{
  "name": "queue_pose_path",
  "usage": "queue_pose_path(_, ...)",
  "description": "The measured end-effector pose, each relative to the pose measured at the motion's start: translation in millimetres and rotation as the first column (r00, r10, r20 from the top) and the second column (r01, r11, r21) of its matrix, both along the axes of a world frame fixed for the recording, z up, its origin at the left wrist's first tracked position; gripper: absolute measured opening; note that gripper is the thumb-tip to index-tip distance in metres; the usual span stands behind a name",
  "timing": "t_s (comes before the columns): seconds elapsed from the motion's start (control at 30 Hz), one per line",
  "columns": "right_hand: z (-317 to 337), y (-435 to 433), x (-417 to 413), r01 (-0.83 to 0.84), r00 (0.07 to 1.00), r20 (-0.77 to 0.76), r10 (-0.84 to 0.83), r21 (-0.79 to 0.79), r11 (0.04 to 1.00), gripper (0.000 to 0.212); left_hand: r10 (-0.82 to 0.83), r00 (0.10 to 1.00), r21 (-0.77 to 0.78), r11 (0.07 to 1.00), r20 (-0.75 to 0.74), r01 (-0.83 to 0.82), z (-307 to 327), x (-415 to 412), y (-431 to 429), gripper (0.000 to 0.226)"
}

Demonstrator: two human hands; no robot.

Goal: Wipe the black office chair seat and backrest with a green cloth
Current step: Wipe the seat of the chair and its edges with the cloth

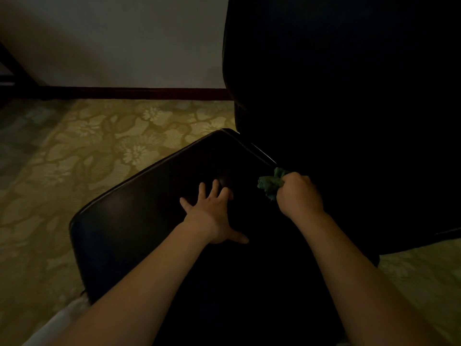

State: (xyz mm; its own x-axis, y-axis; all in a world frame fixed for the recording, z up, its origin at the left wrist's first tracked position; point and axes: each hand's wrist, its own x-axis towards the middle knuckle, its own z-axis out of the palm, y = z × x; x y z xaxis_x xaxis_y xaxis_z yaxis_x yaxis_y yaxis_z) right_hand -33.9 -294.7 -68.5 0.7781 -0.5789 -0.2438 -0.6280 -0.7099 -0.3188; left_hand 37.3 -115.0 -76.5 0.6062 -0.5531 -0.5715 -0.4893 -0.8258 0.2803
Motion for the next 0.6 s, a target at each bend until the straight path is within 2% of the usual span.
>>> queue_pose_path(0.3, -23.9, 4.9, 20.3, -0.119, 0.968, 0.226, 0.112, 0.015, 0.993, 0.040, -0.005, 1.000, -0.025, 1.000, -0.025, 0.004, -2.2, 2.4, 1.1, 0.113)
queue_pose_path(0.5, -17.7, -5.3, 14.9, -0.066, 0.983, 0.174, 0.051, 0.082, 0.994, 0.041, -0.033, 0.999, -0.084, 0.996, 0.001, 0.033, -3.2, 4.0, 12.9, 0.108)
queue_pose_path(0.6, -16.7, -11.2, 9.0, -0.052, 0.991, 0.126, 0.040, 0.099, 0.994, 0.044, -0.051, 0.987, -0.138, 0.988, 0.155, 0.073, 4.6, 10.9, 23.8, 0.108)
